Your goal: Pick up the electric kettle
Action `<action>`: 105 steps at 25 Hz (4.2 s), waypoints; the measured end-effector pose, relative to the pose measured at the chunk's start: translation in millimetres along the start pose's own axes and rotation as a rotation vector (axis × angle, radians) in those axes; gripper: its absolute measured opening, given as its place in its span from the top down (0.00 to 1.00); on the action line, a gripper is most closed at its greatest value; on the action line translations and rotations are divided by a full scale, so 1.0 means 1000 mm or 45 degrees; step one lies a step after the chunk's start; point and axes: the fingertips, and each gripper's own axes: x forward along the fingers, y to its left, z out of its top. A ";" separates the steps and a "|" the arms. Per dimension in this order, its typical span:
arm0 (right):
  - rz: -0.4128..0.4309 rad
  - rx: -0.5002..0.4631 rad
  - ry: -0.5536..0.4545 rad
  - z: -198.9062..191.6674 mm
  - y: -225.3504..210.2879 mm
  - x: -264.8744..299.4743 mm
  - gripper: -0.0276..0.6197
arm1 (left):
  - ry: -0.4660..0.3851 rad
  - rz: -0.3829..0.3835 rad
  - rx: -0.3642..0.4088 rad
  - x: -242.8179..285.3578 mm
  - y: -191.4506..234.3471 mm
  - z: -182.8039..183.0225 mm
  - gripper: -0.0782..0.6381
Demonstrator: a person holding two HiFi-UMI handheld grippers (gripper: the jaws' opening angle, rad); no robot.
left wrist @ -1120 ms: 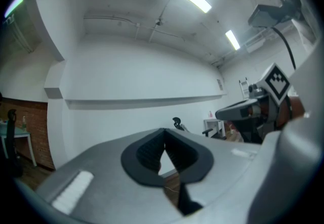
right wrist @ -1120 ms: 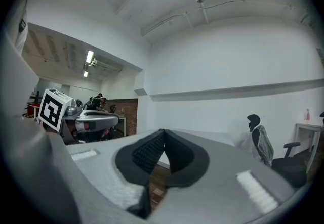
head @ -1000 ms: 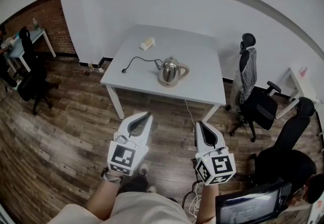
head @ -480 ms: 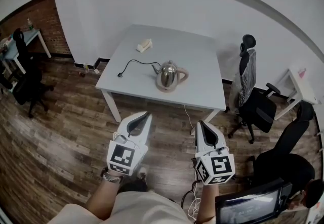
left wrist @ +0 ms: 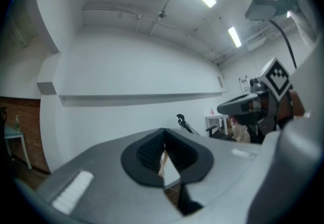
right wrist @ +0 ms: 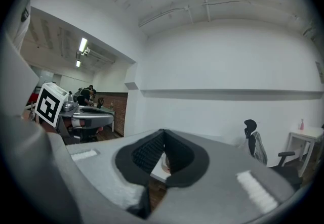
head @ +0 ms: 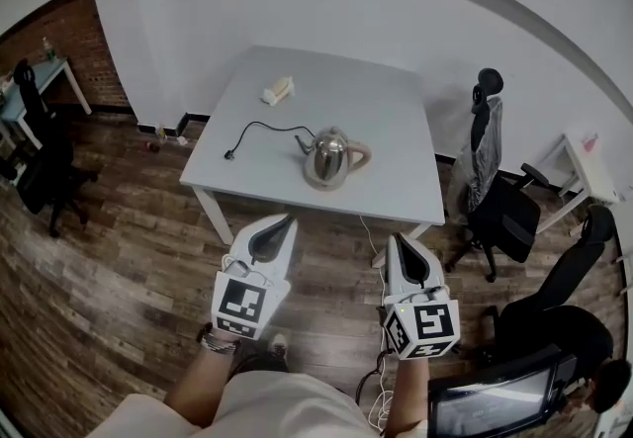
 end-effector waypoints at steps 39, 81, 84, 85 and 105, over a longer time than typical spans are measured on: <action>-0.140 0.081 0.060 -0.009 -0.007 0.077 0.95 | 0.023 -0.114 -0.073 0.058 0.066 -0.025 0.88; -0.086 0.125 0.003 -0.017 -0.079 0.155 0.95 | 0.017 -0.043 -0.082 0.143 0.083 -0.032 0.88; -0.084 0.113 -0.027 -0.016 -0.087 0.164 0.95 | 0.003 -0.026 -0.078 0.153 0.087 -0.031 0.88; -0.079 0.111 -0.031 -0.016 -0.090 0.168 0.95 | 0.000 -0.018 -0.077 0.156 0.088 -0.031 0.88; -0.068 0.011 -0.081 -0.013 -0.128 0.219 0.90 | -0.134 0.054 -0.180 0.202 0.110 -0.025 0.78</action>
